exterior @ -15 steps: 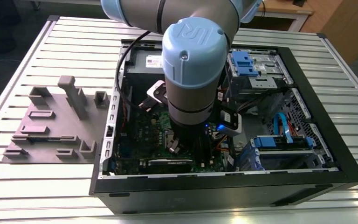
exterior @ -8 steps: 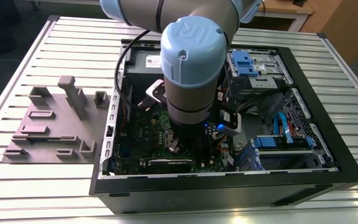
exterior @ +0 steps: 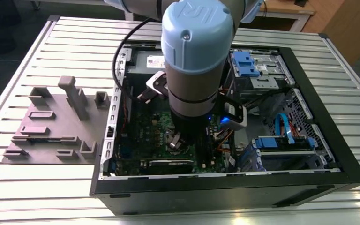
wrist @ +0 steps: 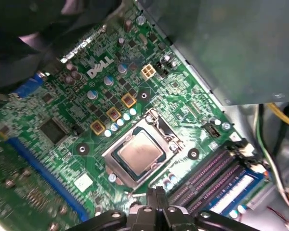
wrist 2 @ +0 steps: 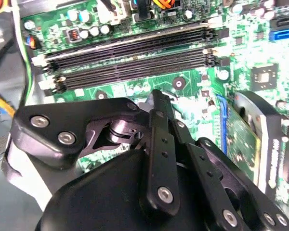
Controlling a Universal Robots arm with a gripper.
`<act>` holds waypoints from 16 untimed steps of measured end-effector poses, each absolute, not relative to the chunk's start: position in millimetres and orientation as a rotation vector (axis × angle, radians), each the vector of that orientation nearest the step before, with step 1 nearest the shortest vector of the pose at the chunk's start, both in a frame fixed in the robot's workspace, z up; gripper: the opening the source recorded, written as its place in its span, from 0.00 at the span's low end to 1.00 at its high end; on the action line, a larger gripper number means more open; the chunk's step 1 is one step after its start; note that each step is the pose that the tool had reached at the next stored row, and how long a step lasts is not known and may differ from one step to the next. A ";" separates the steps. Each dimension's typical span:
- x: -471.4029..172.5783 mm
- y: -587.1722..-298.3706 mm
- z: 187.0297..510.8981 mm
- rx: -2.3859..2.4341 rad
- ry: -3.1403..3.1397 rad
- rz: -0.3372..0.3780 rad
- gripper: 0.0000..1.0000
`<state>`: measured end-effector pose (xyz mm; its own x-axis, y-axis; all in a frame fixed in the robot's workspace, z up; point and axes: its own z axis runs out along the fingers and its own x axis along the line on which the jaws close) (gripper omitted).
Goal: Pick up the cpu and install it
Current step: 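Install the first cpu locking lever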
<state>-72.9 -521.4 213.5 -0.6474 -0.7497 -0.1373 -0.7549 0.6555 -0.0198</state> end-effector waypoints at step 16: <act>-88.0 -521.2 227.5 -1.244 2.723 0.063 0.10</act>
<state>-88.0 -521.2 227.5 -0.6459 -0.7485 -0.1502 -0.7546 0.6558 -0.0229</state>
